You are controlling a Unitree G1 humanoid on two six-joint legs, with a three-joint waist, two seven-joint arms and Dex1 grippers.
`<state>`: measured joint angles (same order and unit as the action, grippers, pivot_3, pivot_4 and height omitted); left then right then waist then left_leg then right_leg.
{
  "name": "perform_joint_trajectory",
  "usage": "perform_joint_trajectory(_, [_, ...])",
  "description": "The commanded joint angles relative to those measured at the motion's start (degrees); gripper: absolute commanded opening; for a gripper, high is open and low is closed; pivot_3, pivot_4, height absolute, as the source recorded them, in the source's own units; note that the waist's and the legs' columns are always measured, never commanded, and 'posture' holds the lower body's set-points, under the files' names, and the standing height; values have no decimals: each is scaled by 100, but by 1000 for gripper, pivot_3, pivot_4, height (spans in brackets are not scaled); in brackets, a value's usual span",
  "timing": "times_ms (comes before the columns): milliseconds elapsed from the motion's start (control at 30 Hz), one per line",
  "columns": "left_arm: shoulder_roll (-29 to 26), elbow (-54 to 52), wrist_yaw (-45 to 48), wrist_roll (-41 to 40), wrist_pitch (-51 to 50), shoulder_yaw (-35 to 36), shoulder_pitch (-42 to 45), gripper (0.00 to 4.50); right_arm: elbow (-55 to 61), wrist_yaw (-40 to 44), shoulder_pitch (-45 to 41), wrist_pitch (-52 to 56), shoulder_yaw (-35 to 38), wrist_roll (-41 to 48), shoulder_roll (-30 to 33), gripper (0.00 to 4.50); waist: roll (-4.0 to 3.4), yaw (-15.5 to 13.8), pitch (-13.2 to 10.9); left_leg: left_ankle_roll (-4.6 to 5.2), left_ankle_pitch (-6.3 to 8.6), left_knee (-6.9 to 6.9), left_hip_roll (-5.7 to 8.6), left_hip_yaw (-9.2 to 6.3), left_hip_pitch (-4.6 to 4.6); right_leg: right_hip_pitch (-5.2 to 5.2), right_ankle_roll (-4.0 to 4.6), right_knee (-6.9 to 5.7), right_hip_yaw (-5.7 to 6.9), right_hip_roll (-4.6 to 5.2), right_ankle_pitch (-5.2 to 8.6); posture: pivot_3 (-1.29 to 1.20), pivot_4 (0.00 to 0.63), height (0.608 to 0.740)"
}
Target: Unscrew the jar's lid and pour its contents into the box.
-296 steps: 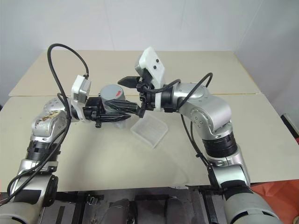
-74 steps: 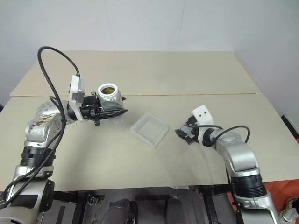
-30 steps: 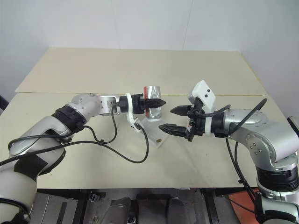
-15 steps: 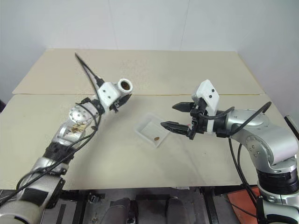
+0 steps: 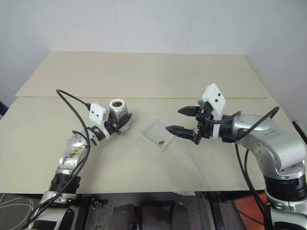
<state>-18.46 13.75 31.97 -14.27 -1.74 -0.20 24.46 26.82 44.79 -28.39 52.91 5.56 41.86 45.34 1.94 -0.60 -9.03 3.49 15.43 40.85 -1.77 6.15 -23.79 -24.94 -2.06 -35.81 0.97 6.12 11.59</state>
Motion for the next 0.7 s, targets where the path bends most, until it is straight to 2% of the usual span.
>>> perform_joint_trajectory(33, [157, 191, -3, 143, 501, 8, -79, 2012, 231, -73, -17, 17, 260, 156, 77, 4478, 0, -10, 0, 0, 0, 0, 0, 0, 0, 1, 0, 0, 0, 0, 0, 0, 150, 740])
perform_joint_trajectory(67, [178, 234, 7, 178, 545, 5, -106, 2012, 248, -82, -10, 29, 262, 170, 78, 4478, 0, -11, 0, 1, 0, 0, 0, -1, 0, 1, 0, 1, 1, 1, 0, 0, 150, 740])
perform_joint_trajectory(300, [167, 26, 153, 104, 514, 86, -440, 4331, 306, -155, -11, 59, 155, 263, 79, 4500, -1, 0, 1, 5, 3, 0, -4, -4, 1, 1, 1, 1, 0, 2, 0, 0, 150, 740])
perform_joint_trajectory(333, [138, -34, 181, 84, 482, 106, -481, 4493, 309, -164, -12, 59, 144, 275, 79, 4500, -1, 0, 1, 5, 3, -1, -4, -4, 1, 1, 1, 1, 0, 2, 0, 0, 150, 740])
perform_joint_trajectory(467, [-398, -809, 555, -41, 145, 212, -898, 4493, 266, -166, -14, 23, 103, 270, 84, 4500, -1, 27, 1, 6, 5, -3, -6, -4, 1, -1, 1, 0, -2, 2, 0, 0, 150, 740])
perform_joint_trajectory(567, [-1048, -1633, 945, -452, -368, 550, -1268, 4493, 197, -110, 45, -30, 148, 243, 134, 4500, -2, 48, 1, 6, 4, -5, -9, -2, 2, -5, 3, -2, -5, 2, 0, 0, 150, 740])
perform_joint_trajectory(700, [-2165, -2481, 1887, -1388, -1036, 1353, -1759, 4493, 143, 41, 226, -223, 182, 124, 252, 4500, -2, 74, 1, 5, 5, -8, -12, -2, 4, -5, 5, 0, -5, 4, 2, 0, 150, 740])
